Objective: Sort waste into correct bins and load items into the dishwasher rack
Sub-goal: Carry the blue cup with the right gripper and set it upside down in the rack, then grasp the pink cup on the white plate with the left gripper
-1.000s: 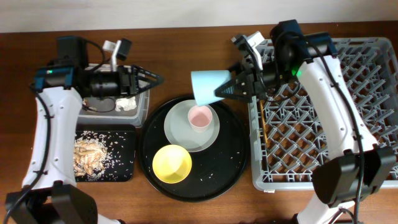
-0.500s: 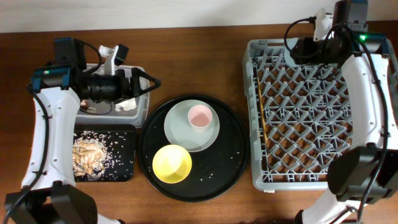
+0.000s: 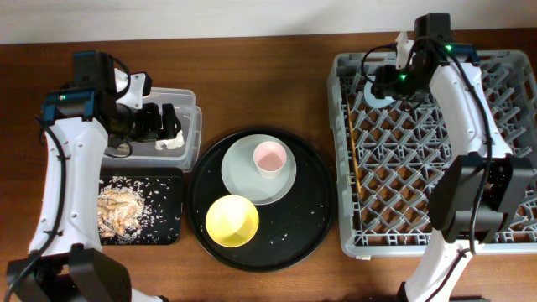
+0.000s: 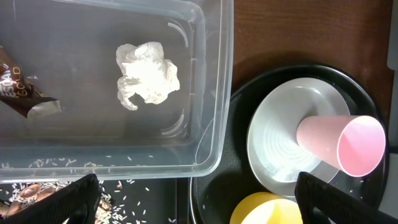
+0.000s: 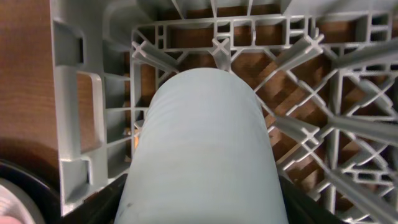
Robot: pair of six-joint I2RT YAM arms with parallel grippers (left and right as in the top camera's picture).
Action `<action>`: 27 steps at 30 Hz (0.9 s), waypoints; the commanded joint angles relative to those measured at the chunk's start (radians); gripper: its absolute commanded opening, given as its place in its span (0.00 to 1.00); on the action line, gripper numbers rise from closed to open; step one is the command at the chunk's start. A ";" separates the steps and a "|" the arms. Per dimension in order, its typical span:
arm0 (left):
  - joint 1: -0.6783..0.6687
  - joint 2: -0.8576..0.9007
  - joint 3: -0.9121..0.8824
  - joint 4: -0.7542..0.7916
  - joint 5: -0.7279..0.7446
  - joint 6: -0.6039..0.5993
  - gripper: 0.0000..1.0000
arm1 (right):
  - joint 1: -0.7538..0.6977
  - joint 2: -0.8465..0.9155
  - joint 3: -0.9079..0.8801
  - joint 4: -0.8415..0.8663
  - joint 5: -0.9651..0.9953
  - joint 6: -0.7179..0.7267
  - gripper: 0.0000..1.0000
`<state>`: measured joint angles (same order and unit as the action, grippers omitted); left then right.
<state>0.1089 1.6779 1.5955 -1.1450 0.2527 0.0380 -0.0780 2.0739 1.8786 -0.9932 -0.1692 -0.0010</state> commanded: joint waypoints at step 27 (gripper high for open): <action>-0.124 -0.008 -0.024 0.003 0.369 -0.106 0.99 | 0.005 -0.014 0.163 -0.159 -0.051 -0.001 0.98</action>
<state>0.0826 1.6779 1.5944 -1.1435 0.5110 -0.0269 -0.0776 2.0750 2.0274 -1.1496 -0.2108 -0.0010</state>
